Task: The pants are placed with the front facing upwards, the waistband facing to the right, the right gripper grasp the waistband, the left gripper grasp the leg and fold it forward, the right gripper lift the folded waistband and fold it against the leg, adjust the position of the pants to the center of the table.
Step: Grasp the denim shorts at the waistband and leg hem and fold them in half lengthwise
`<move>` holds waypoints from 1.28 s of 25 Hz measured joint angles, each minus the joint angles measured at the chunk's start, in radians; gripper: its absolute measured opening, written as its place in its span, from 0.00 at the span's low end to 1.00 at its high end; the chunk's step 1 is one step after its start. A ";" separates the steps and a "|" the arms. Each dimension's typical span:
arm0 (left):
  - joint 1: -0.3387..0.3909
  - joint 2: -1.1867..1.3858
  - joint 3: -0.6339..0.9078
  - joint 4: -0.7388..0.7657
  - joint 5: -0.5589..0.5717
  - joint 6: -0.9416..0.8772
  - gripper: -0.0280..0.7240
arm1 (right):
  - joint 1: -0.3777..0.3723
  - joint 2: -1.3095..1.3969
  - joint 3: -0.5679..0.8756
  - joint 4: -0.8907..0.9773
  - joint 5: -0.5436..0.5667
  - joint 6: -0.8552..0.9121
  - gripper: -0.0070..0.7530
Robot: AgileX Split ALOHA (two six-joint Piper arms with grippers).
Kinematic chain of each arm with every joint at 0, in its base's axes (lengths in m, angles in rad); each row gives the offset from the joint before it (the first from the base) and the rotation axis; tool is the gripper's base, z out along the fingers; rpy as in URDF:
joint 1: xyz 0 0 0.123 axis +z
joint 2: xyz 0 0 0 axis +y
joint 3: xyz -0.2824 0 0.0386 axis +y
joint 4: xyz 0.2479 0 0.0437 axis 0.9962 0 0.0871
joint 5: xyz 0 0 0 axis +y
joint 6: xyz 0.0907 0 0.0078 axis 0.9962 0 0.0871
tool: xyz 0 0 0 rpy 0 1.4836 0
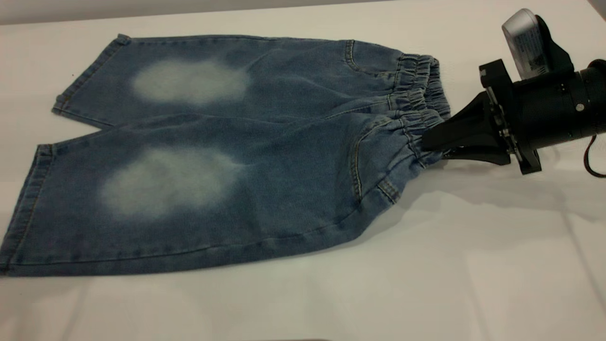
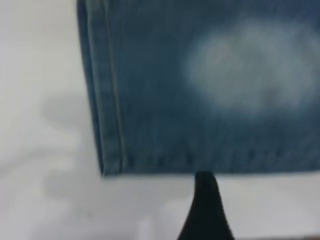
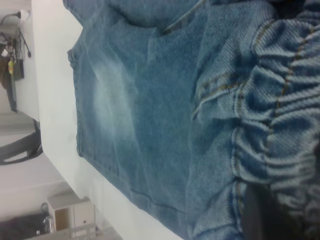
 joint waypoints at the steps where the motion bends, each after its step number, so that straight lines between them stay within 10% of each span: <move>1: 0.000 0.027 0.022 0.005 -0.014 -0.004 0.69 | 0.000 -0.007 -0.001 -0.006 -0.001 0.001 0.06; 11: 0.000 0.340 0.054 0.024 -0.288 -0.037 0.69 | 0.000 -0.044 -0.001 -0.047 -0.005 0.012 0.06; 32: 0.078 0.670 0.045 0.135 -0.454 -0.043 0.69 | 0.000 -0.050 -0.001 -0.071 -0.005 0.026 0.06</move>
